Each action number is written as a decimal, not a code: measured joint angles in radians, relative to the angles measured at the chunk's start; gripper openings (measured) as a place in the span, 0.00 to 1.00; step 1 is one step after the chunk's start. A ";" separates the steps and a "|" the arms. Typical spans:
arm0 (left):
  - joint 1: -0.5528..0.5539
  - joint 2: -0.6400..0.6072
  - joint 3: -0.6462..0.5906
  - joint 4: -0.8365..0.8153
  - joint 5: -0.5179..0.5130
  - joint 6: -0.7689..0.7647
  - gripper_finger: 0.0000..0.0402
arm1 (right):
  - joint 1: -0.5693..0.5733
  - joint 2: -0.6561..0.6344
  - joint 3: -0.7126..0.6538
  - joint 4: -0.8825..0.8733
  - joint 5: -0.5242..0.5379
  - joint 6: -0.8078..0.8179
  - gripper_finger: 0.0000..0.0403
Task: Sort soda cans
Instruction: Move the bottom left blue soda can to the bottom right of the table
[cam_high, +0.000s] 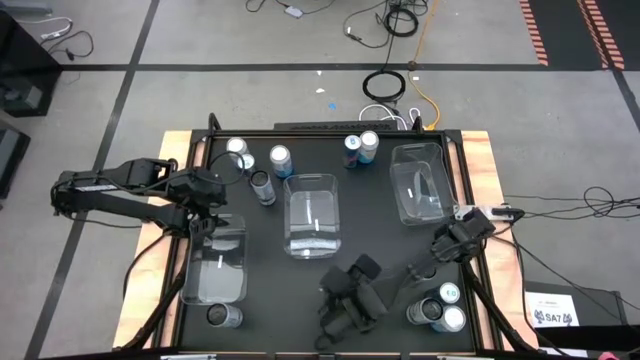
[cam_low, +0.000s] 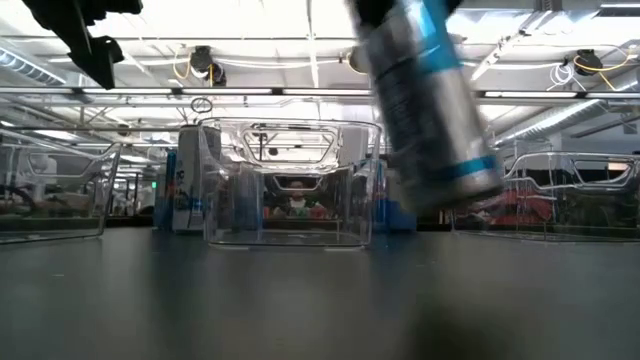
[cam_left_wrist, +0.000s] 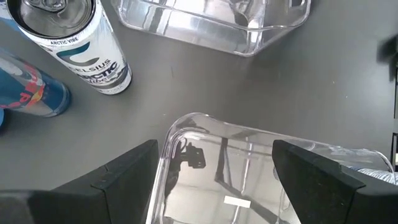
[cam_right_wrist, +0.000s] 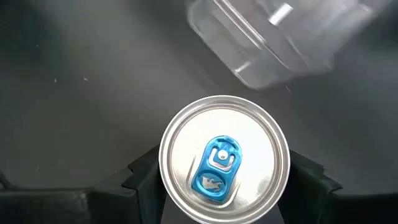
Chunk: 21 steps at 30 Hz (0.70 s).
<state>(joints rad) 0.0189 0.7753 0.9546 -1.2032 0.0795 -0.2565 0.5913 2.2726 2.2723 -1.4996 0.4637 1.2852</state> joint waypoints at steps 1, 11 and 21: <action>0.000 0.000 0.000 0.001 0.000 0.000 0.81 | 0.014 -0.003 0.000 -0.028 0.007 0.041 0.55; 0.000 0.000 0.000 0.079 0.000 -0.004 0.81 | 0.156 -0.039 -0.105 -0.070 0.115 0.450 0.55; 0.000 0.000 0.000 0.098 -0.001 -0.026 0.81 | 0.241 -0.053 -0.195 -0.071 0.117 0.692 0.55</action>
<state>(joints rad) 0.0189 0.7757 0.9546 -1.1053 0.0788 -0.2821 0.8320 2.2195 2.0777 -1.5703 0.5803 1.9773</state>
